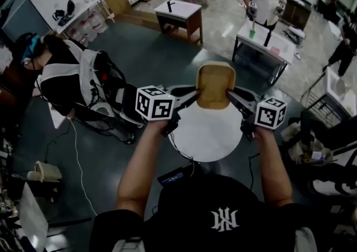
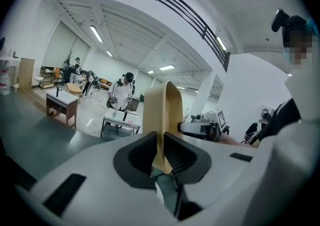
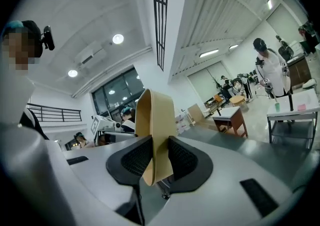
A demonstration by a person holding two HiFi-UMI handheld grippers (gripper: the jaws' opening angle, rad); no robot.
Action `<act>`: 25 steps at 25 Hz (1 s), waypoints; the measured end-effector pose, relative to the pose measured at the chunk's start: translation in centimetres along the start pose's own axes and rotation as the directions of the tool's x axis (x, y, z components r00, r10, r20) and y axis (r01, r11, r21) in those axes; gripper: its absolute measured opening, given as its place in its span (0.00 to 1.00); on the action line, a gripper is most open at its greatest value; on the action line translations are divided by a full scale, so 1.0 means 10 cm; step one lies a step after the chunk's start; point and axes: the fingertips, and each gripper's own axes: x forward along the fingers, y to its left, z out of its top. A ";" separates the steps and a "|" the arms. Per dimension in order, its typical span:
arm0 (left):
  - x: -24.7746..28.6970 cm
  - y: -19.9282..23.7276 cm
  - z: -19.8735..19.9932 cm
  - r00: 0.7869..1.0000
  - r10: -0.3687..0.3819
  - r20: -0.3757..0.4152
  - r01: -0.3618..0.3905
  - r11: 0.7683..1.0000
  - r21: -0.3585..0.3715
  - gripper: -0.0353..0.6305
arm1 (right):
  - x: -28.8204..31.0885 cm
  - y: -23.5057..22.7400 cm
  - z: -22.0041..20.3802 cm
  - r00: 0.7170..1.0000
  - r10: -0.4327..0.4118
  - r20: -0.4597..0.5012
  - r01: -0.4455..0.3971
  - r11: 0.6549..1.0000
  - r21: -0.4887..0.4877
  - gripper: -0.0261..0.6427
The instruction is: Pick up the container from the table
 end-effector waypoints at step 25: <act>-0.27 -0.79 0.19 0.998 -0.004 0.069 -0.005 0.990 0.141 0.12 | -0.46 0.62 0.36 0.988 0.070 0.137 -0.053 0.991 -0.119 0.22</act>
